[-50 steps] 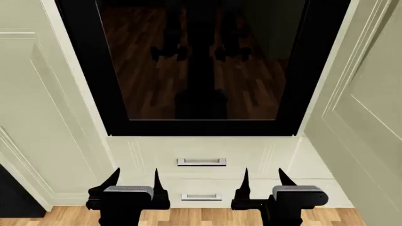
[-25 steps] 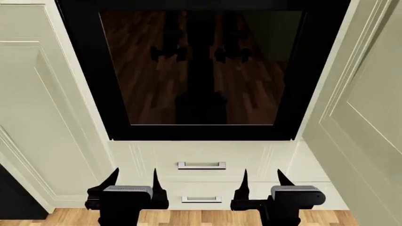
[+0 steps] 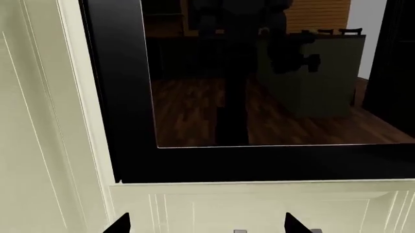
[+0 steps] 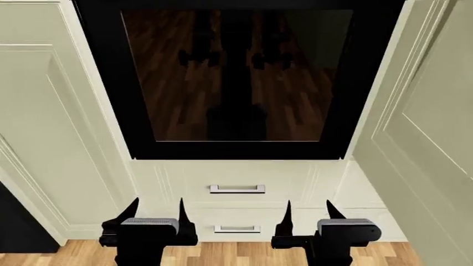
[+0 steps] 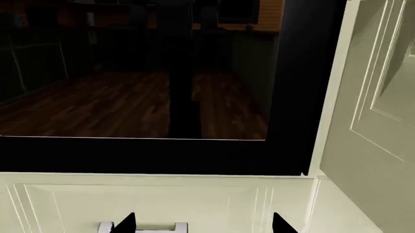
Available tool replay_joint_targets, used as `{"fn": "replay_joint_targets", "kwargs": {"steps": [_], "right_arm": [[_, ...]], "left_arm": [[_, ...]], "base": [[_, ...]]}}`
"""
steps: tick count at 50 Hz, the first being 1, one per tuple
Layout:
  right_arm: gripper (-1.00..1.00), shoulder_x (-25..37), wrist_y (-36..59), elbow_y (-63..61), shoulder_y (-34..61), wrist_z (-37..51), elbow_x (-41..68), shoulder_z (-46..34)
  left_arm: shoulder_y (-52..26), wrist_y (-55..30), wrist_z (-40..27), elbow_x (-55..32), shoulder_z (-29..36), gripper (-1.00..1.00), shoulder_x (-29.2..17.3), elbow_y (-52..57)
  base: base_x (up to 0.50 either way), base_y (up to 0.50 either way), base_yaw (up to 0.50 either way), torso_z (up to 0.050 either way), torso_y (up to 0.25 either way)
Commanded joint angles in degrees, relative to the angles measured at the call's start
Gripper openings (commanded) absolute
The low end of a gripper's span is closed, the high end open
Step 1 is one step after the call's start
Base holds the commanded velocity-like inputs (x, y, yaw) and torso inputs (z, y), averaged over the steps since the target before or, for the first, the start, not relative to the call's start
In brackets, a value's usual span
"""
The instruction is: Pick the pear from the counter and place it in the cabinet.
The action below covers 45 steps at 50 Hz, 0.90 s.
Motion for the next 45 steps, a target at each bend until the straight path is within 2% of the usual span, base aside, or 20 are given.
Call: {"fn": "replay_joint_targets", "kwargs": {"steps": [1, 12, 33, 45], "right_arm": [[1.0, 0.64, 0.19, 1.08, 0.23, 0.92, -0.09, -1.11], [1.0, 1.06, 0.58, 1.9, 0.89, 1.18, 0.47, -1.89], [1.0, 1.79, 0.39, 2.39, 0.98, 2.24, 1.26, -2.85], [1.0, 2.05, -0.34, 3.4, 1.19, 1.83, 2.24, -3.56]], "left_arm": [[-0.05, 0.12, -1.16, -0.4, 0.54, 1.0, -0.35, -0.25], [-0.52, 0.06, -1.56, -0.94, 1.19, 1.0, -0.83, -0.46], [-0.52, -0.64, -2.35, -1.96, 2.01, 1.0, -1.82, -0.05], [-0.63, 0.44, -3.1, -1.1, 2.96, 1.0, -2.33, -0.71]], "base": [[-0.5, 0.0, 0.0, 0.0, 0.0], [-0.5, 0.0, 0.0, 0.002, 0.003], [-0.5, 0.0, 0.0, 0.048, 0.055], [-0.5, -0.01, -0.02, 0.0, 0.0]]}}
